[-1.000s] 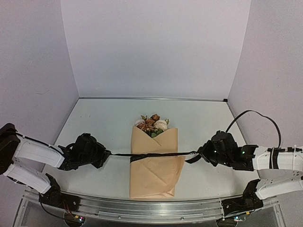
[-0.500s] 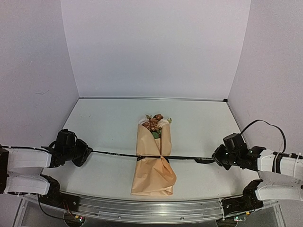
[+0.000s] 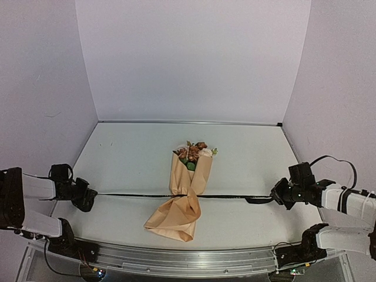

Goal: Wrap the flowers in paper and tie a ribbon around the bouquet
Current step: Tie the ribbon around the folded bouquet.

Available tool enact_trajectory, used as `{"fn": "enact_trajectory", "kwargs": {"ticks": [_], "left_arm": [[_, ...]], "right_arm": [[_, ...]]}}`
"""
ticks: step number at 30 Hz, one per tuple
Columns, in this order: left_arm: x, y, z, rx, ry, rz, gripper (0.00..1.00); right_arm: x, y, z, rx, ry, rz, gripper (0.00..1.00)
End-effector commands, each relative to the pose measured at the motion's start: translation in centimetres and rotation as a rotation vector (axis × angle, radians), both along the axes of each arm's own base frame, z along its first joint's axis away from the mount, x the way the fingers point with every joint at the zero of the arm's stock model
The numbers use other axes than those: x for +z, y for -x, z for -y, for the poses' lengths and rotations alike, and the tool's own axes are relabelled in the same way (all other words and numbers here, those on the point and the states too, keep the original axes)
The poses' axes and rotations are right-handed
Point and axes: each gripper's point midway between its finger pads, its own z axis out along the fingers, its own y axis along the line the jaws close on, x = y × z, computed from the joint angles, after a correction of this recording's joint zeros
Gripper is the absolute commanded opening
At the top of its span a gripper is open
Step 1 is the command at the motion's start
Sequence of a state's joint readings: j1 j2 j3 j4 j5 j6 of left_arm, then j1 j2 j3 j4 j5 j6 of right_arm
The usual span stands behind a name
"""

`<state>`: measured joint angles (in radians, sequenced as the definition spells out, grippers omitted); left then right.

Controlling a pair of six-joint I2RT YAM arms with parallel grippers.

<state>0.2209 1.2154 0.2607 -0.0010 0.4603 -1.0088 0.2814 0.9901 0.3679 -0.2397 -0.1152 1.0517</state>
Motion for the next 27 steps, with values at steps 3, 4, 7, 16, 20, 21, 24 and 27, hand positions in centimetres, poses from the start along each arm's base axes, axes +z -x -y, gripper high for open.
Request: {"fn": "enact_trajectory", "kwargs": {"ticks": [3,4,7,16,20,21,24,27], "left_arm": [[0.9,-1.2,-8.1,0.211,-0.226,0.014,0.00],[0.8,-1.3,-8.1,0.208,-0.223,0.013,0.00],[1.4,-2.2,-7.5,0.154,-0.217,0.061,0.00],[3.9,-5.0,-0.7,-0.098,-0.221,0.159,0.00],[4.5,-5.3,-0.1,-0.135,-0.207,0.157,0.29],[4.9,-5.4,0.0,-0.145,-0.207,0.162,0.40],[7.0,-5.9,0.6,-0.184,-0.219,0.205,0.62],[9.0,-6.0,1.1,-0.188,-0.238,0.232,0.72]], "right_arm": [[-1.2,1.5,8.5,-0.223,0.219,-0.113,0.00],[-0.9,1.2,8.7,-0.229,0.220,-0.113,0.00],[-0.3,0.3,8.5,-0.203,0.207,-0.112,0.00],[0.7,-0.7,6.5,-0.112,0.168,-0.085,0.23],[1.6,-1.0,5.0,-0.060,0.175,-0.065,0.58],[2.0,-1.1,4.6,-0.051,0.180,-0.054,0.65],[3.4,-1.1,2.6,-0.008,0.167,-0.012,0.74],[4.5,-1.0,-0.1,0.008,0.115,0.041,0.78]]}}
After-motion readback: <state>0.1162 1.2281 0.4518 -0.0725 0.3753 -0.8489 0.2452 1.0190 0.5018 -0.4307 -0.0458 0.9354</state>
